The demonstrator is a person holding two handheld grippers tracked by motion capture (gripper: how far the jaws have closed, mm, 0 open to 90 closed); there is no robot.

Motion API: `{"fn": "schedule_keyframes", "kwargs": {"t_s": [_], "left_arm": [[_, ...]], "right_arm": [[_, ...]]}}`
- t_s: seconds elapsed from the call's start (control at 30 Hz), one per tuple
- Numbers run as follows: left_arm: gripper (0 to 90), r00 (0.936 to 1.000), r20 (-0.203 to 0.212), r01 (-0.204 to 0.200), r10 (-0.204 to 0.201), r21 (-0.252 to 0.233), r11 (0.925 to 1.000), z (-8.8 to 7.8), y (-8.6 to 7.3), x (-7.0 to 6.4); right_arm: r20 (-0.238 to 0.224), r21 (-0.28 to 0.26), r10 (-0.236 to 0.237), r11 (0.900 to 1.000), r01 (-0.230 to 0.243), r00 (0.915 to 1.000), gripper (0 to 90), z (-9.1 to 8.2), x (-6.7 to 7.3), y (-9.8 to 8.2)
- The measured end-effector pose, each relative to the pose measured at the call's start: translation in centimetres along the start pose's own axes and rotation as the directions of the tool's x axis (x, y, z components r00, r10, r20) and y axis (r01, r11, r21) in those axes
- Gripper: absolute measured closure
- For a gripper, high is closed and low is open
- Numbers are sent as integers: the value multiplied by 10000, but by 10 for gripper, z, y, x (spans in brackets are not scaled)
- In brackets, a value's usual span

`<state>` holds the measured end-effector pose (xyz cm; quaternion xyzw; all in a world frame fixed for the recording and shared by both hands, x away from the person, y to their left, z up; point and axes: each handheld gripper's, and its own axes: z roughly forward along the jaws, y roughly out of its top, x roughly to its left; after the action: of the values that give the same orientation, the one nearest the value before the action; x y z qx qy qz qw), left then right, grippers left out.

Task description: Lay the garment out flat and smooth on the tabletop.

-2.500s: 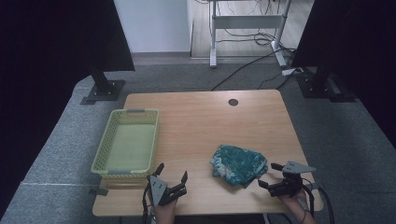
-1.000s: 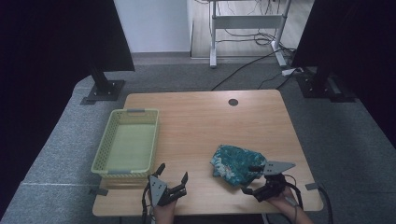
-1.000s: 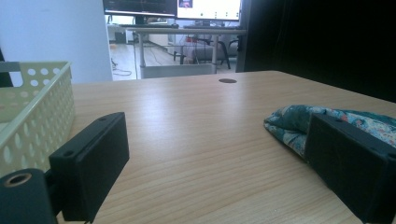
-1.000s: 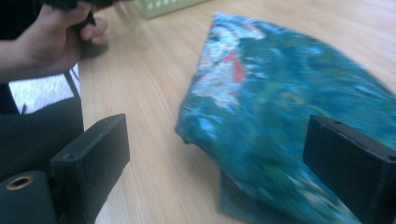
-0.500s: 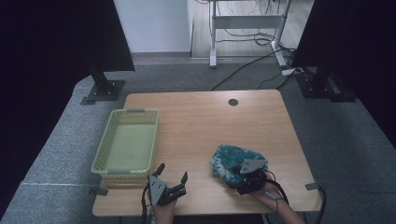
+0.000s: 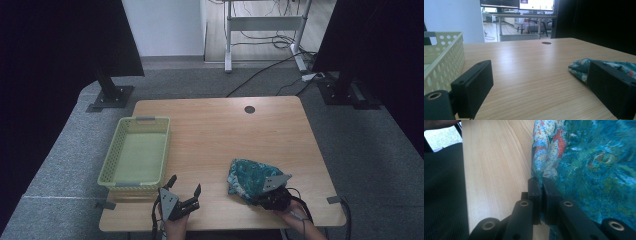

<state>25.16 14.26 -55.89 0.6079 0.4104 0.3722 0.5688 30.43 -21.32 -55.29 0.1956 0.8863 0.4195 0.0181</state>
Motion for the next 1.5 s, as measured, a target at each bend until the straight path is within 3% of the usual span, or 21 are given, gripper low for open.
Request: {"fn": "schedule_keyframes", "kwargs": {"t_s": [0.13,0.23,0.33,0.43,0.5,0.6,0.73,0.83,0.97,1.2,1.5], "left_arm": [[73,10000,16,11,-11,-40,10000,0,0,0],[73,10000,20,-4,4,-37,10000,0,0,0],[73,10000,32,12,-12,-36,10000,0,0,0],[73,10000,15,1,-1,-20,10000,0,0,0],[73,10000,14,-9,9,-2,10000,0,0,0],[74,10000,35,37,-37,33,10000,0,0,1],[74,10000,34,65,-65,10,10000,0,0,1],[74,9999,69,77,-77,23,10000,0,0,1],[74,9999,109,126,-126,39,9999,0,0,2],[75,9997,157,167,-168,53,9998,1,0,2],[86,9998,158,138,-138,9,9999,1,0,2]], "right_arm": [[-287,-46,-43,10000,42,9996,860,-11,9,-2],[-1019,181,-91,9998,110,9948,860,-17,18,-7],[-1660,291,-201,9993,253,9859,860,-25,30,-15],[-2468,-43,-33,10000,23,9691,860,-37,40,-18],[-2519,-201,-171,9997,124,9676,860,-44,44,-14],[-1832,-471,-587,9976,508,9813,860,-57,41,2],[-734,-1000,-785,9925,710,9942,860,-72,16,35],[-93,-1239,-467,9913,452,9989,860,-78,-13,56],[582,-1249,110,9922,-37,9982,859,-77,-46,71],[1418,-1052,1537,9846,-1395,9779,850,-65,-103,77],[2183,142,2230,9727,-2316,9501,846,-27,-150,86]]}}
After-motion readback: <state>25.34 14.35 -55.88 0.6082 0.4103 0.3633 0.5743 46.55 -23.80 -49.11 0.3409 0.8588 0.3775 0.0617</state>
